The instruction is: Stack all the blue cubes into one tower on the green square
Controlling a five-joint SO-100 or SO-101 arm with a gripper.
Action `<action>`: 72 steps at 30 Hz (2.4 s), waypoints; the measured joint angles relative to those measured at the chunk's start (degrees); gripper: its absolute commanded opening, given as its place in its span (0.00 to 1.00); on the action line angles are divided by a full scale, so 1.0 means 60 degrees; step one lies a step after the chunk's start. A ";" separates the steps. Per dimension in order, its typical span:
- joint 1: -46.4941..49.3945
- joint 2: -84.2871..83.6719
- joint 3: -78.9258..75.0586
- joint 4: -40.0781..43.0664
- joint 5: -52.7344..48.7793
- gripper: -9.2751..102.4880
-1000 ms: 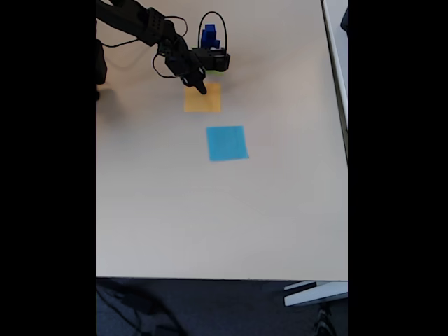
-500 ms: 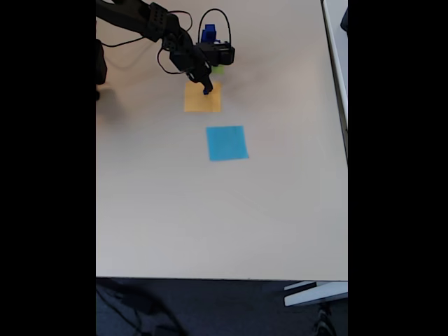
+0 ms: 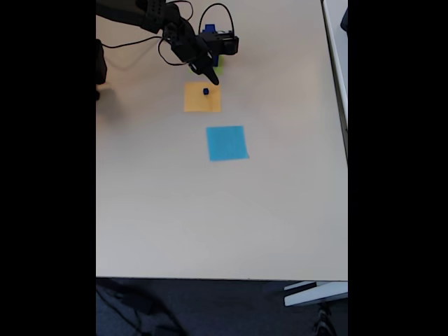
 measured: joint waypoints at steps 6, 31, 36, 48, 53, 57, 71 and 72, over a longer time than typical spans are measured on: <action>0.0000 -0.0015 0.0044 0.0000 0.0688 0.26; -0.0249 -0.0806 0.0439 -0.0117 0.1392 0.26; -0.0249 -0.1025 0.0454 -0.0337 0.1392 0.25; -0.0234 -0.1128 0.0513 -0.0557 0.1216 0.22; -0.0234 -0.1128 0.0513 -0.0557 0.1216 0.21; -0.0234 -0.1128 0.0513 -0.0557 0.1187 0.21; 0.0015 -0.1157 0.0513 -0.0557 0.0835 0.21; 0.0000 -0.1157 0.0513 -0.0557 0.0806 0.21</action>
